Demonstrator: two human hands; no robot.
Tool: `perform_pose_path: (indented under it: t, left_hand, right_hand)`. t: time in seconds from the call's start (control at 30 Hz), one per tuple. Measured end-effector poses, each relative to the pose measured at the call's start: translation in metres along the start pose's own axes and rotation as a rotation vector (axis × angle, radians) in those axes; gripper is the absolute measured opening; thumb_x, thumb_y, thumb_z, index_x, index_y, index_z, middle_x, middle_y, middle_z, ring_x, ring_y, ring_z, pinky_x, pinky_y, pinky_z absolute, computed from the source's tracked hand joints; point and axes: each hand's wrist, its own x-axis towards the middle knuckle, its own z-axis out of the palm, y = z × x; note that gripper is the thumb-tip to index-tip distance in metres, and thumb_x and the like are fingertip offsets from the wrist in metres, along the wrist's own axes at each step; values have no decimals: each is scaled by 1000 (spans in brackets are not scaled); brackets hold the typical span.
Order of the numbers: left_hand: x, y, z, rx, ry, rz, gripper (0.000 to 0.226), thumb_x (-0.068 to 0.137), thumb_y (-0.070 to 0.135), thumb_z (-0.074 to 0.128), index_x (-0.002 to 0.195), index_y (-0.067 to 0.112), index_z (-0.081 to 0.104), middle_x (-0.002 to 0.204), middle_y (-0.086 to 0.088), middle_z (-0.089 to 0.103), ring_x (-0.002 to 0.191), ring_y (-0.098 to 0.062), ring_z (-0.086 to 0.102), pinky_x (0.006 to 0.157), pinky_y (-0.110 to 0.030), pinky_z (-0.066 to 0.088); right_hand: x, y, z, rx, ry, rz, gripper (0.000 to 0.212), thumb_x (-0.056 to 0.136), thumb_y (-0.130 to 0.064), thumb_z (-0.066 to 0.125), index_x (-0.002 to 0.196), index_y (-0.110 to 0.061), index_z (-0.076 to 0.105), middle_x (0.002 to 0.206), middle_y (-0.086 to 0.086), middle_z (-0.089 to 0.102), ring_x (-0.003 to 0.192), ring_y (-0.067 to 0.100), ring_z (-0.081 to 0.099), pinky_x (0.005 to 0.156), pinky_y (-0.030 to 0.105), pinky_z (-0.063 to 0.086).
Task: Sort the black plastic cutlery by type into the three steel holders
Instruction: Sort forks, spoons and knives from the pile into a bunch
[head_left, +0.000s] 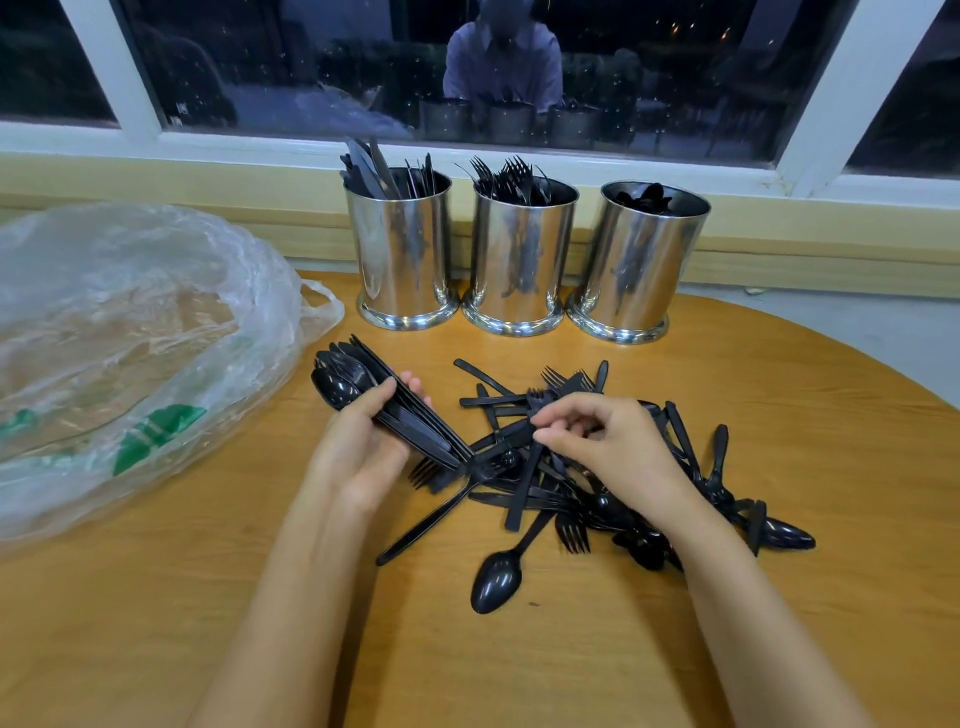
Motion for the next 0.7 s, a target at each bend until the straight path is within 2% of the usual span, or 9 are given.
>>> perform_pose_path:
  t: [0.17, 0.27, 0.37, 0.47, 0.57, 0.63, 0.7]
  left_hand:
    - [-1, 0, 1, -30, -27, -16, 15, 99, 2, 45, 93, 5, 59, 70, -3, 66, 71, -13, 63, 84, -32, 51]
    - [-3, 0, 0, -37, -48, -29, 14, 99, 1, 45, 94, 5, 57, 72, -3, 65, 70, -12, 63, 86, -31, 50]
    - [-6, -1, 1, -46, -53, -37, 15, 99, 0, 45, 91, 4, 57, 73, -4, 64, 73, -12, 62, 88, -31, 49]
    - [-9, -2, 1, -44, -59, -47, 15, 98, 0, 45, 91, 4, 58, 71, -4, 66, 73, -12, 62, 86, -31, 50]
    - [-10, -2, 0, -56, -55, -50, 15, 99, 0, 45, 92, 4, 58, 72, -4, 66, 73, -13, 62, 87, -31, 50]
    - [-10, 0, 0, -67, -49, -49, 16, 99, 0, 45, 92, 3, 58, 75, -5, 64, 74, -13, 62, 89, -31, 49]
    - [-9, 1, -1, -67, -47, -46, 16, 98, 0, 45, 91, 3, 59, 74, -5, 64, 74, -13, 61, 90, -31, 49]
  right_hand:
    - [-11, -1, -1, -133, -135, -92, 8, 81, -19, 76, 86, -26, 76, 84, -9, 66, 76, -1, 55, 66, 9, 40]
    - [-26, 0, 2, -267, -282, -142, 9, 81, -27, 76, 86, -33, 75, 90, -17, 64, 91, -2, 51, 76, 13, 38]
    - [-39, 3, 6, -373, -379, -173, 19, 79, -35, 76, 98, -38, 74, 94, -25, 58, 99, -1, 42, 88, 18, 35]
    - [-45, 3, 15, -491, -462, -206, 35, 77, -41, 75, 111, -43, 69, 96, -28, 51, 97, 1, 38, 88, 19, 35]
    - [-44, 1, 23, -585, -438, -295, 29, 84, -40, 68, 113, -40, 69, 100, -25, 53, 96, 4, 36, 88, 26, 37]
    - [-43, 0, 26, -640, -410, -389, 25, 89, -43, 57, 110, -38, 71, 100, -24, 55, 94, 3, 35, 87, 28, 36]
    - [-43, 2, 29, -564, -357, -441, 30, 90, -46, 49, 107, -36, 72, 97, -25, 58, 94, 0, 39, 87, 28, 37]
